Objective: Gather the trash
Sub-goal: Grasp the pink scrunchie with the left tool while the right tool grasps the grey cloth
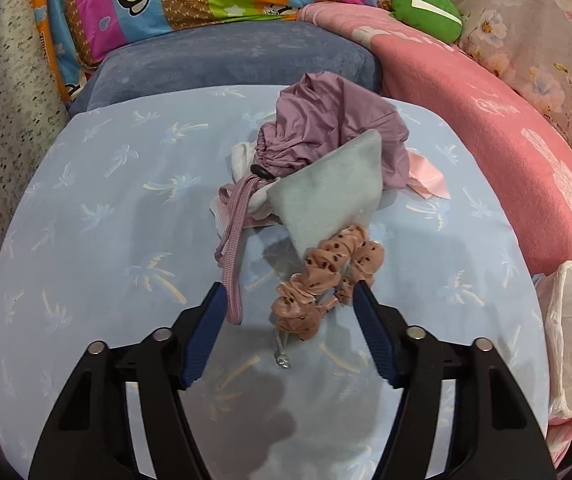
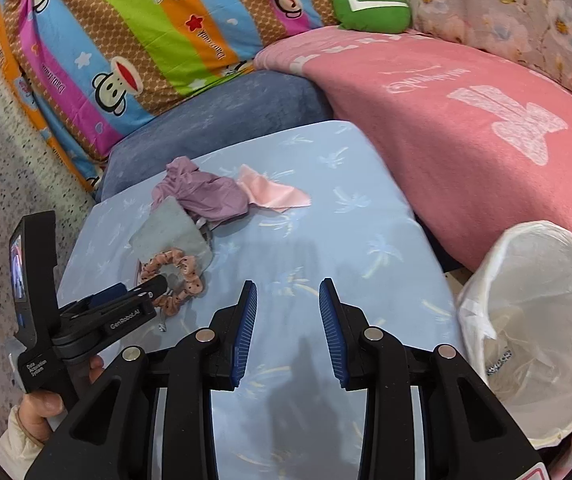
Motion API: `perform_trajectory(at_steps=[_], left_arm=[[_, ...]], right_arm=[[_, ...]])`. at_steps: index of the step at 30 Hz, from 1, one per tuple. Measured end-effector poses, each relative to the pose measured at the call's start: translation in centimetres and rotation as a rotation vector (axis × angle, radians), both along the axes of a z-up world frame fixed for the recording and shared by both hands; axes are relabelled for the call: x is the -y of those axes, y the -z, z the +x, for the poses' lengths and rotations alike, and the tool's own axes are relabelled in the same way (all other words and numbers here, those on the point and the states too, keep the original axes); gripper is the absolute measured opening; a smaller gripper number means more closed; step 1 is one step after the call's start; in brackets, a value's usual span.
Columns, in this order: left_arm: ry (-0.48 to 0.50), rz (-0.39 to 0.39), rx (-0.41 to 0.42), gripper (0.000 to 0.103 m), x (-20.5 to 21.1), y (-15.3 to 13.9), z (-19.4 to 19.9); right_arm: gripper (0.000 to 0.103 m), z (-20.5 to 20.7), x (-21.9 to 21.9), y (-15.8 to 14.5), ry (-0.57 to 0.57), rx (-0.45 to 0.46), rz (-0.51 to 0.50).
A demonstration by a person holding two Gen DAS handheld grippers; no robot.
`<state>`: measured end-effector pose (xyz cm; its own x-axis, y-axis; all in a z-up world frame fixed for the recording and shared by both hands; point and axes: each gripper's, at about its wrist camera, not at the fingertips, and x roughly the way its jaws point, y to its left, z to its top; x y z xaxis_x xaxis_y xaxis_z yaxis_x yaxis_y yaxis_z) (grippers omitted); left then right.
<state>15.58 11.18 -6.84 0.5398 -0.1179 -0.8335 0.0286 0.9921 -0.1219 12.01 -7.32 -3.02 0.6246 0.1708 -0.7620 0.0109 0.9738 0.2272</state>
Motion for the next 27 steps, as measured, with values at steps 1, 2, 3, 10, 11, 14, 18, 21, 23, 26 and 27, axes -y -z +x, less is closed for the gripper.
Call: perform_trajectory(at_steps=[1,2,3,10,11,14,18,21,23,26,27], left_arm=[[0.008,-0.008,-0.007,0.05,-0.2,0.2,0.1],[0.018,-0.021,-0.016,0.038,-0.3,0.4,0.2],[0.027,-0.033,-0.024,0.026,-0.4,0.6,0.2],[0.039,-0.107,-0.028,0.015,-2.4,0.3,-1.1],[0.042,-0.123,-0.028,0.015,-2.8,0.1,-1.4],[0.038,-0.108,-0.01,0.015,-3.6,-0.4,-1.9],[-0.008,-0.09,0.01,0.015,-5.6,-1.0,-2.2],[-0.044,-0.074,0.018,0.016,-6.9,-1.4,-2.0],[-0.064,-0.068,0.022,0.016,-7.7,-1.6,-1.9],[-0.085,-0.069,0.028,0.016,-8.5,-1.8,-1.5],[-0.089,-0.066,0.031,0.016,-8.7,-1.9,-1.4]], right_arm=[[0.032,0.3,-0.6,0.2,-0.007,-0.004,-0.001],[0.033,0.6,-1.0,0.3,-0.013,-0.008,-0.002],[0.033,1.0,-1.5,0.5,-0.021,-0.012,-0.003],[0.033,3.0,-5.5,0.9,-0.085,-0.021,-0.01],[0.033,3.3,-6.3,1.1,-0.098,-0.023,-0.007],[0.033,4.1,-7.8,1.4,-0.123,-0.03,0.004],[0.034,5.1,-10.2,2.1,-0.158,-0.045,0.015],[0.05,5.9,-11.7,2.5,-0.178,-0.049,0.007],[0.052,6.3,-12.6,3.1,-0.191,-0.06,0.0],[0.054,7.0,-13.7,4.2,-0.197,-0.078,-0.006],[0.054,7.3,-13.9,4.6,-0.195,-0.083,-0.008]])
